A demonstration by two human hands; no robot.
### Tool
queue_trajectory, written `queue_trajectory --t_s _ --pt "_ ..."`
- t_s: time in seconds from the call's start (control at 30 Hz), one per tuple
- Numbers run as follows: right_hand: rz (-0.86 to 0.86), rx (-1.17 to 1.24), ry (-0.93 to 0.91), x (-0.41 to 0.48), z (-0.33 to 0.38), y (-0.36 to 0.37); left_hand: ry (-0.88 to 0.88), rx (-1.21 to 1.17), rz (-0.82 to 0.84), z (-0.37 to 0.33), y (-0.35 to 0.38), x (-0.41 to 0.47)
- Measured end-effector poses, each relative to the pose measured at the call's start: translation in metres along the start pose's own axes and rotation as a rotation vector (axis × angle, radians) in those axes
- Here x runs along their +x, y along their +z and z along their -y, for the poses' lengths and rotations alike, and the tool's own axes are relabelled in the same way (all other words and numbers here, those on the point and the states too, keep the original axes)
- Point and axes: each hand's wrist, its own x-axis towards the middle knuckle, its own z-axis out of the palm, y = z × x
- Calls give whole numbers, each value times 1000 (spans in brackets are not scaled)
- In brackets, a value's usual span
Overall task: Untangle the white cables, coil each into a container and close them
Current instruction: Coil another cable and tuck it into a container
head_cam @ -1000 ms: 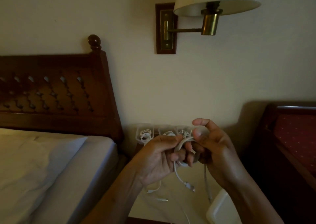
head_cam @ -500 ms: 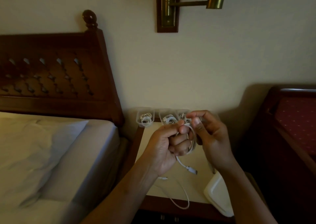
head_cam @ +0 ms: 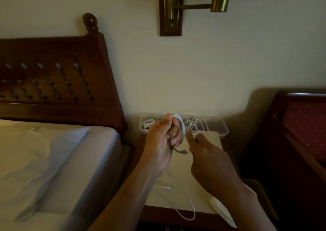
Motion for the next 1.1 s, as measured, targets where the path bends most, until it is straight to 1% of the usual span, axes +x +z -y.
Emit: queue_trajectory --t_s 0.07,0.13,0.23,0.4,0.53,0.67,0.77,0.83,0.9,0.97,1.0,1.1 --pt "75 -91 -34 1 4 -3 7 19 -22 2 -3 2" --pt "143 -161 -72 6 7 -7 -14 -24 -14 4 -5 3" --pt "165 -178 -94 13 9 -13 -1 -16 -21 5 -4 6" --pt "111 -139 -194 11 11 -26 64 112 -46 -2 -4 8" --pt "-7 -148 -359 12 8 -42 110 232 -29 -11 2 10" --pt "-104 -181 -553 22 5 -60 80 340 -48 -21 9 11" --pt "-123 -214 -741 28 2 -72 47 572 -101 -22 14 12" --pt "-168 -151 -810 35 -1 -79 -6 686 -35 -22 14 11" --pt "-223 21 -830 43 -6 -82 -85 636 116 -24 13 8" --pt "-268 133 -812 49 -12 -79 -150 586 227 -27 12 6" --pt "-283 185 -756 50 -15 -76 -179 571 262 -27 11 6" --pt "-239 419 -465 50 -21 -61 -276 445 316 -28 12 10"
